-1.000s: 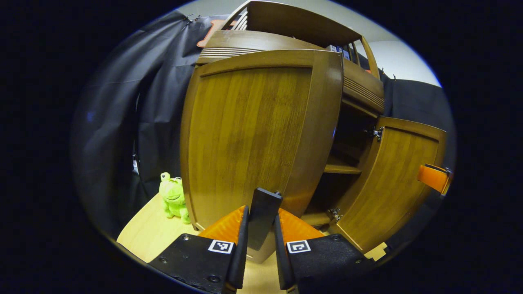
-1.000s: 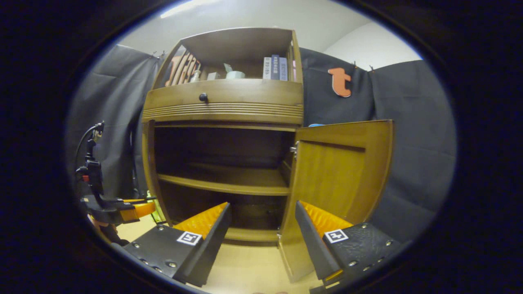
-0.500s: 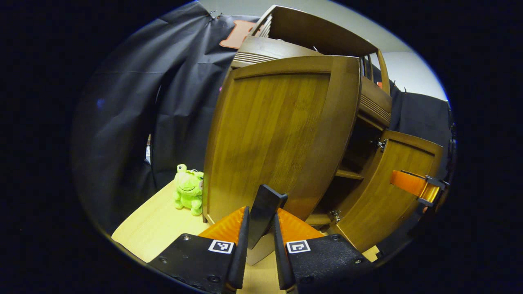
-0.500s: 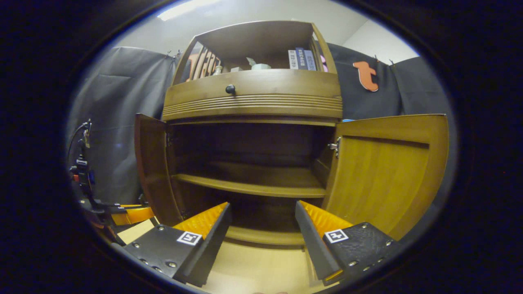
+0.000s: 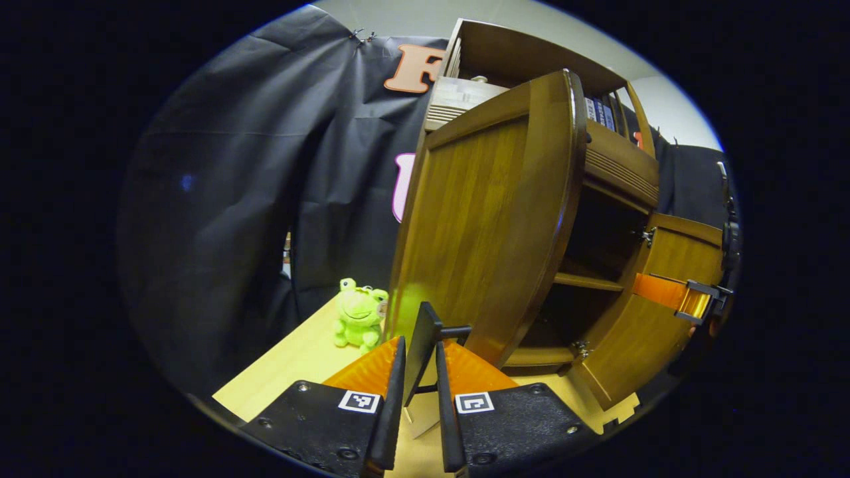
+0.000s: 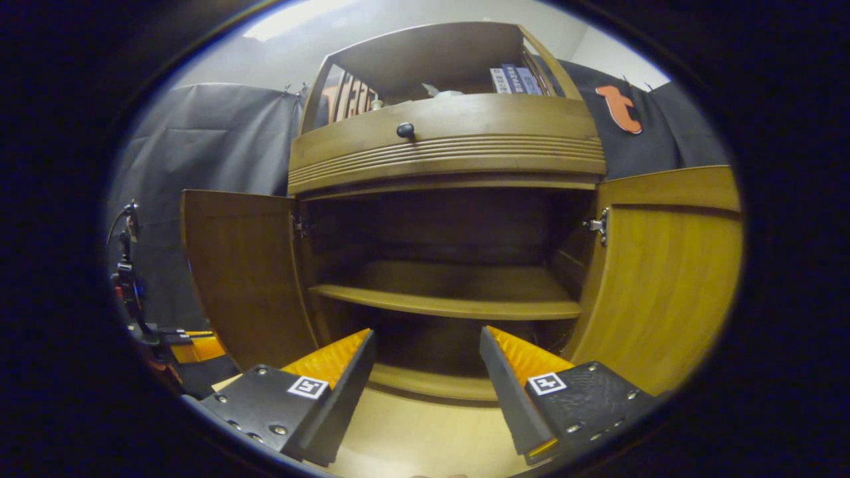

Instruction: Open the right door of the double-door shoe cabinet with the right hand, and open the left door with the left hand.

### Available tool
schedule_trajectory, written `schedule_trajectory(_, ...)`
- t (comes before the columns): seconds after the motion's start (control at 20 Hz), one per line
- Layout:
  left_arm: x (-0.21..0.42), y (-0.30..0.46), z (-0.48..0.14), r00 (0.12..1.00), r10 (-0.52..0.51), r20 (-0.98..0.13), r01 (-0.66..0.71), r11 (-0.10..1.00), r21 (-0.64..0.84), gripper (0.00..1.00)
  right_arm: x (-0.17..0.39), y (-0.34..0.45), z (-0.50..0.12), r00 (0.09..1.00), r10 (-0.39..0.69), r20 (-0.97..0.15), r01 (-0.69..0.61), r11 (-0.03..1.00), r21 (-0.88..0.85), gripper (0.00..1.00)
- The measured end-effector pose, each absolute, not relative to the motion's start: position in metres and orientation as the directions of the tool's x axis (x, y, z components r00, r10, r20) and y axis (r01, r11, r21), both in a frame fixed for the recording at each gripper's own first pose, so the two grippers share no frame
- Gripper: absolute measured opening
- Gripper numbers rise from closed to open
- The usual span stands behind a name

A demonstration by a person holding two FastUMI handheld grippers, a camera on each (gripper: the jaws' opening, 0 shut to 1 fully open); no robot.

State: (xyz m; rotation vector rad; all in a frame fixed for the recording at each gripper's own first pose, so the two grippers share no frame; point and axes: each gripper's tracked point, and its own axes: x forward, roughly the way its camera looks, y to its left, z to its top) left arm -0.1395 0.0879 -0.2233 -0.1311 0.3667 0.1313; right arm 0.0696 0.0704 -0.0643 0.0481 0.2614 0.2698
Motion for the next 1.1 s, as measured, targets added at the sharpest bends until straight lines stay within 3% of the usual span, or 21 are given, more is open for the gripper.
schedule_trajectory(0.05,-0.146,0.097,-0.222,0.923,0.134,-0.36,-0.175,0.981,-0.084,0.27,0.071,0.073,-0.065,0.928,0.277,-0.249,-0.264,0.961,0.086,0.94)
schedule_trajectory(0.1,-0.144,0.105,-0.219,0.921,0.151,-0.359,-0.189,0.979,-0.072,0.26,0.072,0.074,-0.066,0.926,0.284,-0.25,-0.27,0.959,0.089,0.94)
schedule_trajectory(1.1,-0.185,0.172,-0.177,0.873,0.409,-0.265,-0.434,0.9,-0.043,0.26,0.088,0.105,-0.071,0.897,0.37,-0.241,-0.356,0.929,0.104,0.94)
